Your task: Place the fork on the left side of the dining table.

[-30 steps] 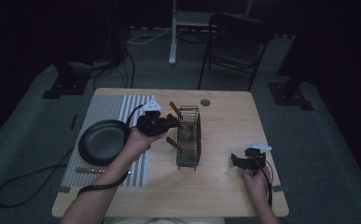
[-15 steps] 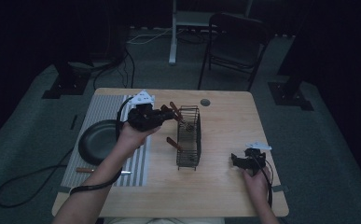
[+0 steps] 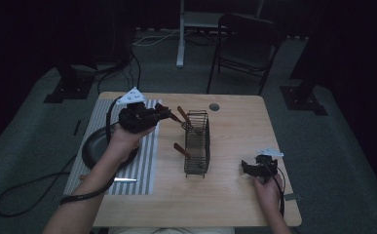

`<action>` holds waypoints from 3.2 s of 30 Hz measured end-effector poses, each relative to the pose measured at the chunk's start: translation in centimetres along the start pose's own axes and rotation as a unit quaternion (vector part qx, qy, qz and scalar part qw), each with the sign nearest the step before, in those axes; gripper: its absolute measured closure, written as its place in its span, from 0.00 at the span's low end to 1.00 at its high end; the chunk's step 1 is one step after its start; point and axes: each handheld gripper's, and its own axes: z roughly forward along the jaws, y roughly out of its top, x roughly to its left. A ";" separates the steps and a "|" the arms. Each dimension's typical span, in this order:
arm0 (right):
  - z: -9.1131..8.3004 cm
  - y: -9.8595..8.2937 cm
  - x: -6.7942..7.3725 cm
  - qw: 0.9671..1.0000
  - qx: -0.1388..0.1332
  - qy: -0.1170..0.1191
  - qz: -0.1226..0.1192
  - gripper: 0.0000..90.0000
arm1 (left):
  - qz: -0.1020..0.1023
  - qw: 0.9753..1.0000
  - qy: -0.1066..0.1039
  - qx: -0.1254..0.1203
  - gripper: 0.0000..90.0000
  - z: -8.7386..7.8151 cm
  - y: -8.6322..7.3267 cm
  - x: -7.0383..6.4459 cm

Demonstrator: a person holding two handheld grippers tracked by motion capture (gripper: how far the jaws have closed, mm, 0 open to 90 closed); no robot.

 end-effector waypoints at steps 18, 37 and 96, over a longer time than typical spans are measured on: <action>0.0 0.0 0.0 1.000 0.000 0.000 -0.001 0.14 | -0.033 0.997 0.064 -0.012 0.90 -4.1 -0.5 3.7; 0.0 0.0 0.0 1.000 0.000 0.000 0.001 0.14 | -0.117 0.983 0.140 0.000 0.90 -4.7 -5.1 10.6; 0.0 0.0 0.0 1.000 0.000 0.000 0.000 0.14 | -0.346 0.910 0.229 0.014 0.80 -0.4 -14.7 23.6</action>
